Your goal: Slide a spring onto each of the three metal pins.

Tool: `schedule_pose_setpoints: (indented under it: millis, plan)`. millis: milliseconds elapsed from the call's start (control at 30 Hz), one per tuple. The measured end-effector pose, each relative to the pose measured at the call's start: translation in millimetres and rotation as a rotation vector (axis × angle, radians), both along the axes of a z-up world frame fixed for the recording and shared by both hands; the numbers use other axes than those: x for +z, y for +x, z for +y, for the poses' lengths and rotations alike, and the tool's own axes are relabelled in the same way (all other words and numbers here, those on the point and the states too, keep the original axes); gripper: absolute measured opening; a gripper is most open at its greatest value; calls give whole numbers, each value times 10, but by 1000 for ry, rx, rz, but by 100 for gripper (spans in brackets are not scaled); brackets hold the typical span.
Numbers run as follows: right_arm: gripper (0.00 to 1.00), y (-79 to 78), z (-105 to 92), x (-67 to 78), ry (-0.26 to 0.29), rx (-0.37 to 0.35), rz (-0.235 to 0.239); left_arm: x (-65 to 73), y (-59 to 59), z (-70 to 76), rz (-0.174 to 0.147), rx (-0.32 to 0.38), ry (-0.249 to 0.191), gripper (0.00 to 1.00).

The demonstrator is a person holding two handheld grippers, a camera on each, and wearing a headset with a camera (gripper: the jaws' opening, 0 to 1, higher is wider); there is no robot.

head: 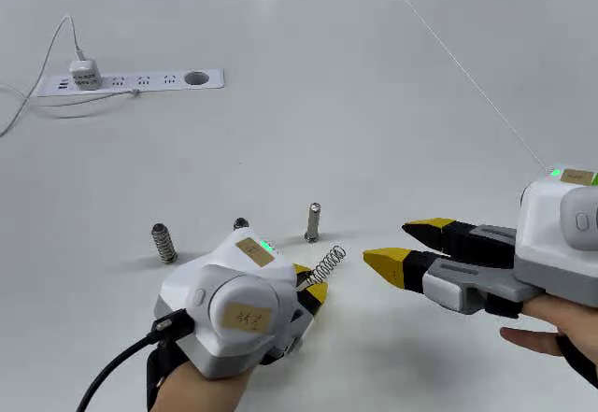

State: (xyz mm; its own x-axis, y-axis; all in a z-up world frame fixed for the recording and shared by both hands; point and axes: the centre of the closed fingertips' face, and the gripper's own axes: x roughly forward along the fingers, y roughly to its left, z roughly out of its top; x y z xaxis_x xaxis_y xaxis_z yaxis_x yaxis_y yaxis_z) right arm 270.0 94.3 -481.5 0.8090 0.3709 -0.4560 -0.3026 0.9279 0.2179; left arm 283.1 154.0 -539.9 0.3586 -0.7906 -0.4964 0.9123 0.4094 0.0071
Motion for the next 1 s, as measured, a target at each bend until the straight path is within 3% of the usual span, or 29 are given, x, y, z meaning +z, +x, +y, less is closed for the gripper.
schedule_pose_setpoints:
  millis: [200,300,400,500,1000]
  plan:
    - [39,41,66,83,40,-2,-11,168,0,65,-27,13,-45,10]
    - [39,73,115,122,82,-5,-15,317,14,89,-98,8,-79,10]
    - [38,93,163,161,107,-1,-18,411,16,113,-141,5,-94,10]
    - [37,113,205,193,139,-2,-20,476,14,128,-162,1,-107,10]
    - [28,174,386,318,342,-9,-1,744,-74,150,-187,-9,-230,10]
